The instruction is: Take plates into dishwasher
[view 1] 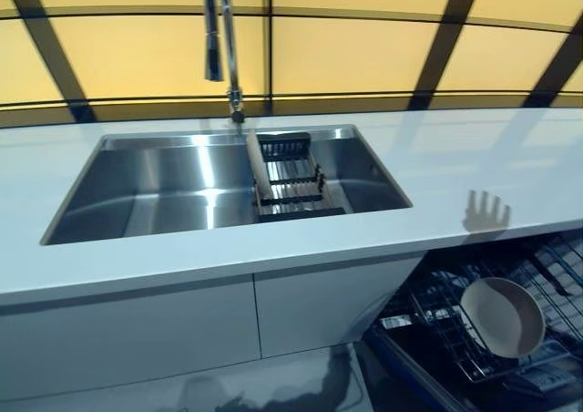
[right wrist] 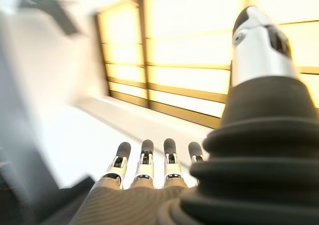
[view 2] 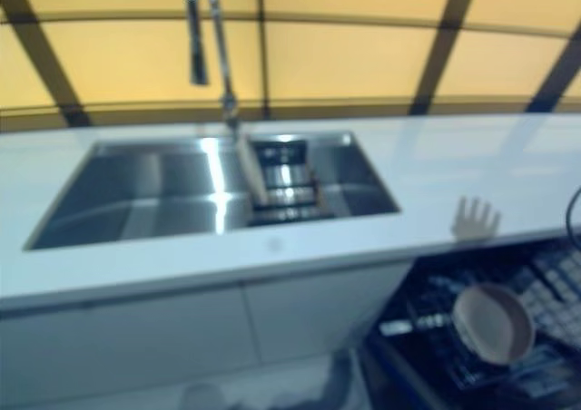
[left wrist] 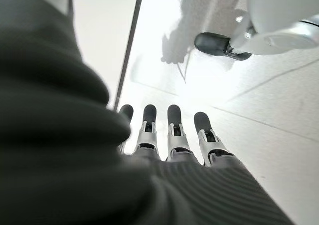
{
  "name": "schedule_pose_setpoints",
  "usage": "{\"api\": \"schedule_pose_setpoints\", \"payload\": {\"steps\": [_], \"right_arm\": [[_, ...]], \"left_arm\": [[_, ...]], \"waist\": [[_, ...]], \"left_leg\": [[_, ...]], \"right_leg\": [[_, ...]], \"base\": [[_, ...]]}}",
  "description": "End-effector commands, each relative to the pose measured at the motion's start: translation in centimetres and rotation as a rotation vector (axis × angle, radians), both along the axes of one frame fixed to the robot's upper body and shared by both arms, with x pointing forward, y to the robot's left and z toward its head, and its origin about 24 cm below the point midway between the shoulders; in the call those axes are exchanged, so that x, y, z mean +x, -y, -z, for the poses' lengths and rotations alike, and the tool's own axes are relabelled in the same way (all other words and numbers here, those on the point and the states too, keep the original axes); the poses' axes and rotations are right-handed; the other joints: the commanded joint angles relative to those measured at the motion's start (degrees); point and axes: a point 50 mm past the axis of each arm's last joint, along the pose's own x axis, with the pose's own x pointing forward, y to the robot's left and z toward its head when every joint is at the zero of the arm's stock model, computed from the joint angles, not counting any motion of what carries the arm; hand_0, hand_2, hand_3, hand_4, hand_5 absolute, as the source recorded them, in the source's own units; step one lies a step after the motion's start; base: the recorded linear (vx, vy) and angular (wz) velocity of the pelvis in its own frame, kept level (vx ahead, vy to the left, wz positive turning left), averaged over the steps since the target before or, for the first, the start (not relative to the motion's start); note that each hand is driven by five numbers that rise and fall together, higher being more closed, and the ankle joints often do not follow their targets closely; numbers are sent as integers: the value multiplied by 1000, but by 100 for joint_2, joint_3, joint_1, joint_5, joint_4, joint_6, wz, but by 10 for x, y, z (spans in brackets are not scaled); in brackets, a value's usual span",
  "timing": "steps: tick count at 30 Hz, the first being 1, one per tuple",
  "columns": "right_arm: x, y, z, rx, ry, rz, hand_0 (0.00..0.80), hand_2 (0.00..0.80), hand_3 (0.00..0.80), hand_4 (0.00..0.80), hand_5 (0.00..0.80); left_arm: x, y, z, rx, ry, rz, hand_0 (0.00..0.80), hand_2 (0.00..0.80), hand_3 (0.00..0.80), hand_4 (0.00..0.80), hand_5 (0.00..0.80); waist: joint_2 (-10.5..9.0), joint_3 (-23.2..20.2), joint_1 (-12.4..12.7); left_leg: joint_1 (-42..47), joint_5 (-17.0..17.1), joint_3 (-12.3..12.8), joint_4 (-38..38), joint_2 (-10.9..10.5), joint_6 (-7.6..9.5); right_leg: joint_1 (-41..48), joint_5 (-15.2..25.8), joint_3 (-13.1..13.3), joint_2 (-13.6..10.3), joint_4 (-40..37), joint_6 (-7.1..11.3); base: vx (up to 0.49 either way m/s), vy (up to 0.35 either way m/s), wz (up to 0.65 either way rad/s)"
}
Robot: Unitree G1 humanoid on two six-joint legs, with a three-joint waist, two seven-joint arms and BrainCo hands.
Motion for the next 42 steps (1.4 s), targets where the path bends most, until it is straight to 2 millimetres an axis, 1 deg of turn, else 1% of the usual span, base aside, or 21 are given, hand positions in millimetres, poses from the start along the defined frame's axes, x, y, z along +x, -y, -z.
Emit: {"api": "schedule_pose_setpoints", "payload": {"steps": [1, 2, 3, 5, 8, 13, 16, 23, 29, 35, 39, 42], "right_arm": [[-12, -24, -47, -256, 93, -24, 0, 0, 0, 0, 0], [-9, -35, -48, -289, 105, -61, 0, 0, 0, 0, 0], [-8, -38, -49, -295, 108, -67, 0, 0, 0, 0, 0], [-3, -52, -49, -351, 107, -127, 0, 0, 0, 0, 0], [3, -67, -50, -420, 103, -167, 0, 0, 0, 0, 0], [12, -86, -50, -526, 49, -177, 0, 0, 0, 0, 0], [15, -95, -55, -559, 60, -176, 0, 0, 0, 0, 0], [20, -120, -65, -678, 83, -202, 0, 0, 0, 0, 0], [25, -142, -63, -786, 60, -250, 0, 0, 0, 0, 0], [30, -157, -55, -850, 22, -317, 0, 0, 0, 0, 0], [33, -163, -47, -884, -6, -352, 0, 0, 0, 0, 0], [36, -170, -38, -944, -46, -367, 0, 0, 0, 0, 0]], "left_arm": [[12, -9, -6, 42, 23, -2, 0, 0, 0, 0, 0], [10, -9, -5, 42, 20, -5, 0, 0, 0, 0, 0], [10, -8, -5, 40, 19, -4, 0, 0, 0, 0, 0], [8, -7, -4, 35, 13, -6, 0, 0, 0, 0, 0], [8, -6, -4, 31, 14, 8, 0, 0, 0, 0, 0], [12, -5, -5, 26, 34, 17, 0, 0, 0, 0, 0], [14, -8, -7, 36, 41, 22, 0, 0, 0, 0, 0], [28, -13, -13, 46, 86, 34, 0, 0, 0, 0, 0], [39, -13, -17, 41, 130, 31, 0, 0, 0, 0, 0], [39, -15, -17, 42, 139, 18, 0, 0, 0, 0, 0], [39, -16, -17, 45, 143, 14, 0, 0, 0, 0, 0], [40, -16, -17, 49, 143, 13, 0, 0, 0, 0, 0]], "waist": [[-217, 110, 313], [-227, 112, 358], [-224, 114, 365], [-223, 141, 438], [-243, 194, 534], [-274, 350, 665], [-317, 470, 736], [-280, 850, 858], [-278, 1070, 892], [-299, 1158, 904], [-302, 1165, 907], [-309, 1160, 914]], "left_leg": [[94, -531, -251, -14, -57, 166], [76, -516, -296, -14, -64, 165], [71, -513, -313, -14, -66, 163], [34, -493, -409, -14, -84, 158], [-51, -457, -537, -14, -109, 158], [-259, -373, -757, -14, -141, 148], [-414, -322, -857, -14, -152, 139], [-831, -193, -1072, -14, -193, 145], [-1091, -127, -1163, -14, -216, 152], [-1155, -112, -1193, -14, -231, 170], [-1138, -127, -1197, -14, -239, 177], [-1113, -140, -1188, -14, -239, 187]], "right_leg": [[416, -668, -228, 21, 25, 285], [422, -673, -280, 10, 25, 287], [427, -675, -297, 7, 25, 289], [447, -685, -388, -5, 25, 294], [432, -689, -482, -14, 25, 292], [346, -689, -635, -23, 25, 289], [256, -682, -700, -19, 25, 282], [-55, -630, -787, 4, 25, 244], [-280, -586, -817, 24, 25, 231], [-342, -552, -866, 15, 25, 235], [-337, -547, -872, 12, 25, 247], [-319, -544, -871, 7, 25, 255]], "base": [[53, 31, 16], [50, 28, 10], [58, 26, 20], [55, 24, 24], [36, 22, 25], [16, 18, 20], [-3, 4, 23], [-31, 19, 18], [-31, 18, 11], [-3, 9, 6], [0, 0, 0], [0, 0, 0]]}}
